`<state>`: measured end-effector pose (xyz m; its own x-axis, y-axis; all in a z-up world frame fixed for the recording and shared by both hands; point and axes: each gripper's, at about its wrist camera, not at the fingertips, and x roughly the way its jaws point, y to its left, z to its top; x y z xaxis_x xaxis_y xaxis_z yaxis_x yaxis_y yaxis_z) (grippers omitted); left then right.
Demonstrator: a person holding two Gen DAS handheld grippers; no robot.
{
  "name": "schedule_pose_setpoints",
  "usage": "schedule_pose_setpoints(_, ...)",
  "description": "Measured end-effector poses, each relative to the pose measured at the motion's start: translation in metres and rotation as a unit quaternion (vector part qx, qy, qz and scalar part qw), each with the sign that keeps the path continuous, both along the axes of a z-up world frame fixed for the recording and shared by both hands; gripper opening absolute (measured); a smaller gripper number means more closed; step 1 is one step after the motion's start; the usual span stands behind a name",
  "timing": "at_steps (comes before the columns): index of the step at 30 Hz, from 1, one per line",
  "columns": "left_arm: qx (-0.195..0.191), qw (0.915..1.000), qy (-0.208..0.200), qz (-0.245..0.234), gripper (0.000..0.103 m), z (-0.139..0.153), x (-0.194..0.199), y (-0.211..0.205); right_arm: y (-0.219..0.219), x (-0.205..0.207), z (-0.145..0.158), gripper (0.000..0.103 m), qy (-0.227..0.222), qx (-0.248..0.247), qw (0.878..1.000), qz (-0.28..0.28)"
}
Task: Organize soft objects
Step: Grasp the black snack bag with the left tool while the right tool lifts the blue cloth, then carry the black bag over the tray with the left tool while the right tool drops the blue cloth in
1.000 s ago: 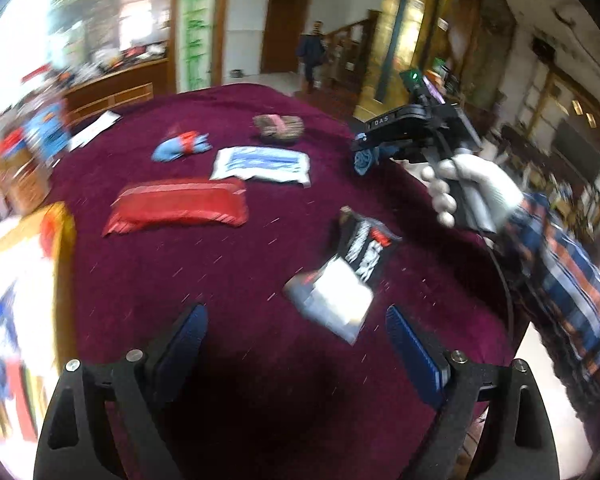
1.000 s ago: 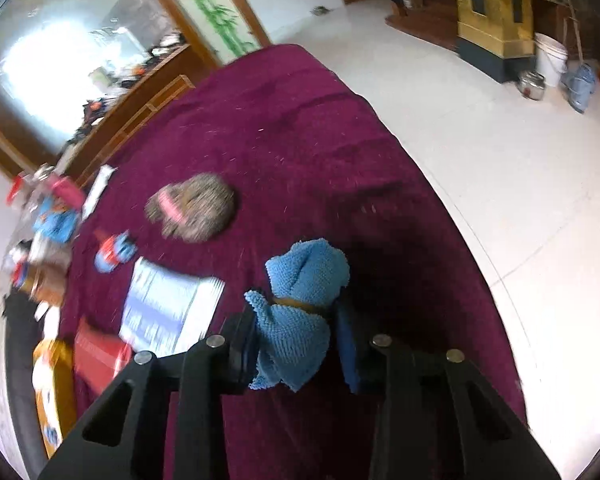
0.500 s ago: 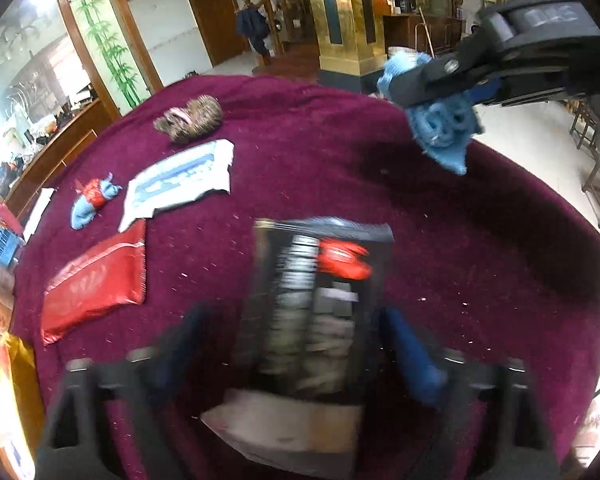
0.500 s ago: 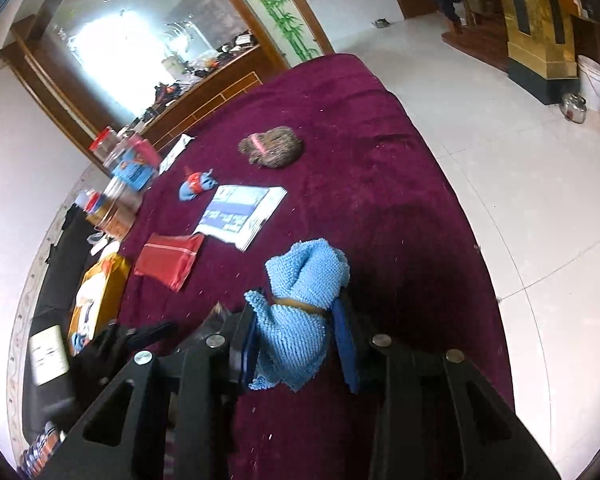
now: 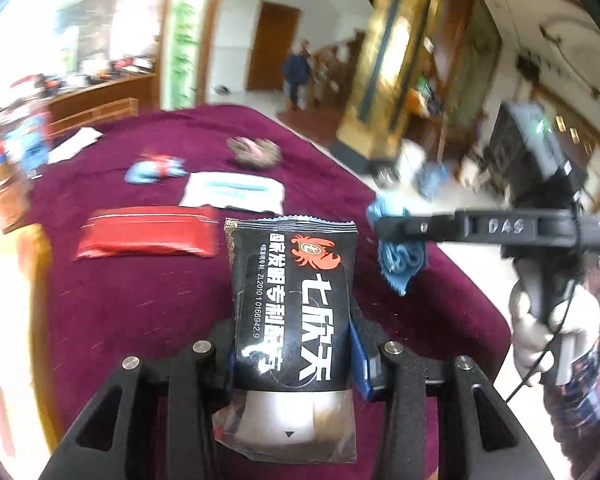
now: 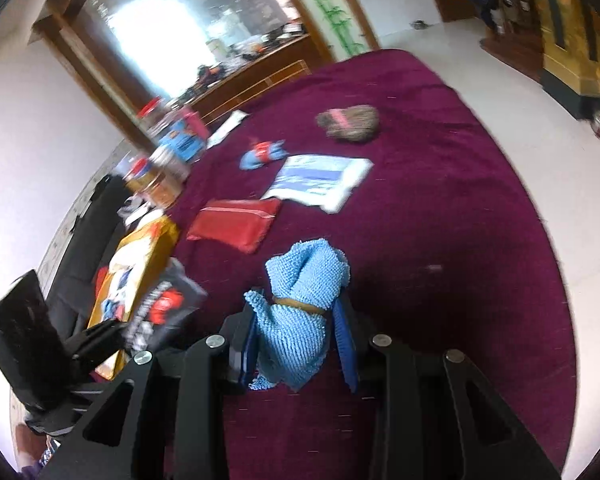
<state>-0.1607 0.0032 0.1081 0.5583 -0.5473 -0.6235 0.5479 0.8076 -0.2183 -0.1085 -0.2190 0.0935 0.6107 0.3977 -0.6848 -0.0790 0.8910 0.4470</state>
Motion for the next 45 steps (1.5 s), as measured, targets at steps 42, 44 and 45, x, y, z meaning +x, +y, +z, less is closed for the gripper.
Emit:
schedule_pose_setpoints(42, 0.0, 0.93, 0.009, 0.367, 0.073, -0.031, -0.028, 0.273, 0.379, 0.001, -0.035, 0.034, -0.003, -0.213, 0.943, 0.255)
schedule_pose_setpoints(44, 0.024, 0.9232, -0.019, 0.383, 0.075, -0.024, -0.035, 0.268, 0.379, 0.0, -0.037, 0.034, 0.001, -0.211, 0.943, 0.256)
schedule_pose_setpoints(45, 0.035, 0.9211, -0.032, 0.386, 0.077, -0.021, -0.038, 0.265, 0.38, -0.001, -0.038, 0.034, 0.002, -0.21, 0.943, 0.257)
